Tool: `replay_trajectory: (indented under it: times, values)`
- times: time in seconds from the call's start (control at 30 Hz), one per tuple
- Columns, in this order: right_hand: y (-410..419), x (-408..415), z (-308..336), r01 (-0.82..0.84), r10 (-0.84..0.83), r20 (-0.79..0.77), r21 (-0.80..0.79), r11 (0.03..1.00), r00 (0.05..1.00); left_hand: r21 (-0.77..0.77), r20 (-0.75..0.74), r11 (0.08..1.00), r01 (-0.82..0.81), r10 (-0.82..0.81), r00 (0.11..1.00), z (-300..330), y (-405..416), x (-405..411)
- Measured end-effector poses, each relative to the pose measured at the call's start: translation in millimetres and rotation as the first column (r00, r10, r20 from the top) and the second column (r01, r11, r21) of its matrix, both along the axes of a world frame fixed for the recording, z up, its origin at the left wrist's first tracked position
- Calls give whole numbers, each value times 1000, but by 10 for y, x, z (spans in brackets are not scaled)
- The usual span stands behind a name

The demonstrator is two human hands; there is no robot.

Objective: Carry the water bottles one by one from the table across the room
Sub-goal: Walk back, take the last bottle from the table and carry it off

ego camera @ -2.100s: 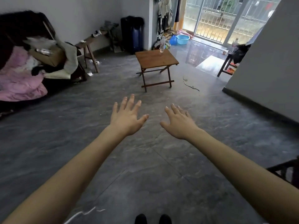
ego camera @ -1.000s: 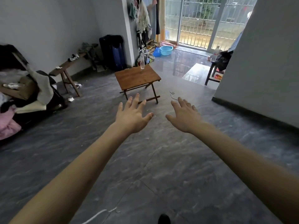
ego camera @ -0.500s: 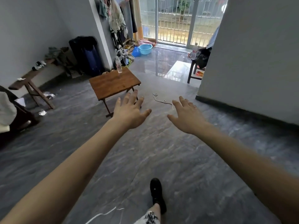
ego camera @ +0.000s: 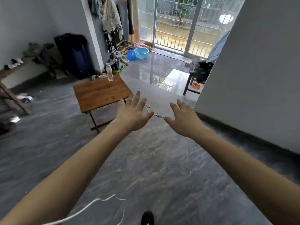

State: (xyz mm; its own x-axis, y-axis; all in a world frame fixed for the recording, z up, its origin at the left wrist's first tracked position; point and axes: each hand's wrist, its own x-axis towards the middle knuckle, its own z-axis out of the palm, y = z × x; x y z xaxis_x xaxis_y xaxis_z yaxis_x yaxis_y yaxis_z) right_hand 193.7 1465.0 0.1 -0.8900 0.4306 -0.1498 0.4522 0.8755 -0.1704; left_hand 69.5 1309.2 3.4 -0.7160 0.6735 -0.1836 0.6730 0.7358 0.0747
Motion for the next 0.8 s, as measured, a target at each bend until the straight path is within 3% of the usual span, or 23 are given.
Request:
replay_trajectory:
  times: [0.43, 0.8]
  values:
    - [1392, -863, -185, 54, -54, -2, -53, 997, 999, -44, 35, 999, 21, -19, 999, -197, 1272, -984]
    - [3238, -1704, -296, 15, -14, 6, -67, 998, 1000, -67, 42, 998, -9, 12, 999, -275, 3083, -1692]
